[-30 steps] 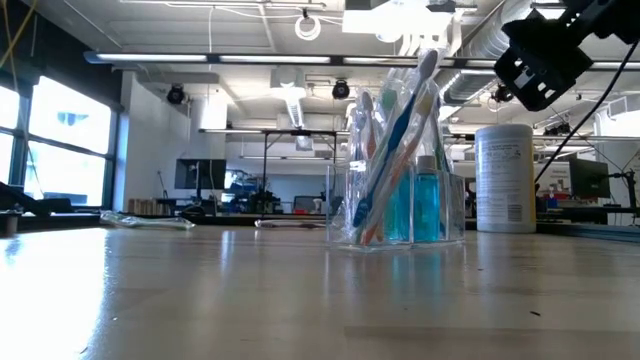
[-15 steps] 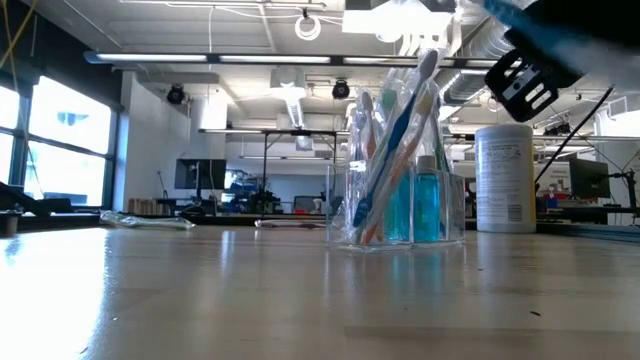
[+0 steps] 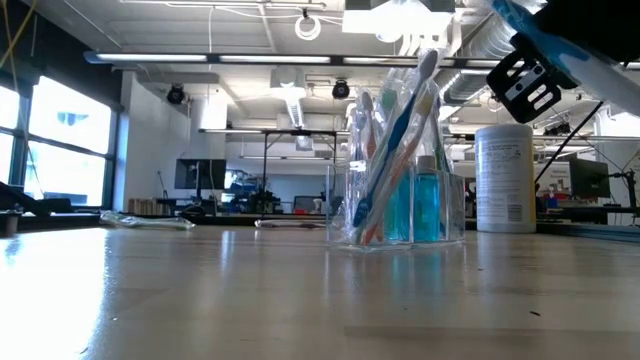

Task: Pick & Place toothbrushing station
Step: Put the blue toothbrush into the transparent organizer

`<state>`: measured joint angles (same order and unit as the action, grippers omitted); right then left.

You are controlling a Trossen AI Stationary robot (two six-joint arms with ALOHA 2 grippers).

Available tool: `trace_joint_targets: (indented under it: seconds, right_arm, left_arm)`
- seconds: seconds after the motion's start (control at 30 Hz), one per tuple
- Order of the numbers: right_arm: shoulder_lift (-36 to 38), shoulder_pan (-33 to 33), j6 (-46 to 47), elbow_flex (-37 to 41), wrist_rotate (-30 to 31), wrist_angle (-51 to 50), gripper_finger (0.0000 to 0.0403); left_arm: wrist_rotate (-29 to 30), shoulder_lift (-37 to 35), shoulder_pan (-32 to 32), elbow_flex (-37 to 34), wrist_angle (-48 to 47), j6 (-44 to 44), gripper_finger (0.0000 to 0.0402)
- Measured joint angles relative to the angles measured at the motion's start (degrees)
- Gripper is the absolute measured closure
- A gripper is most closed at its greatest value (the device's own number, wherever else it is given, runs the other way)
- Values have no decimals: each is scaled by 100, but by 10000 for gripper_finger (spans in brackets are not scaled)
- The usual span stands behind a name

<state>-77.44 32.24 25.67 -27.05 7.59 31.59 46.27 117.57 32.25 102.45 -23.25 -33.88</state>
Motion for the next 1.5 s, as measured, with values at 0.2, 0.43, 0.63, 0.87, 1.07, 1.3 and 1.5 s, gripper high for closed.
trace_joint_targets:
  seconds: [0.2,0.43,0.63,0.87,1.07,1.3,1.5]
  right_arm:
    - [3,3,1,0,-39,-56,375]
    - [8,5,253,0,-48,-347,375]
    - [433,151,547,-2,391,-1286,375]
    - [1887,623,626,-2,2004,-2717,375]
    - [2868,919,-577,-2,3924,-2835,375]
    - [2882,284,-2473,1061,3122,99,375]
    - [2843,-790,-3013,2550,1661,3114,375]
  left_arm:
    - [-221,1,0,0,119,383,348]
    - [-140,1,36,0,115,716,262]
    - [244,1,307,0,58,713,219]
    - [410,1,811,0,-80,588,215]
    - [624,-11,903,-4,-300,1694,215]
    - [535,-296,678,-4,-1438,3301,215]
    - [350,-439,440,-2,-2054,3929,215]
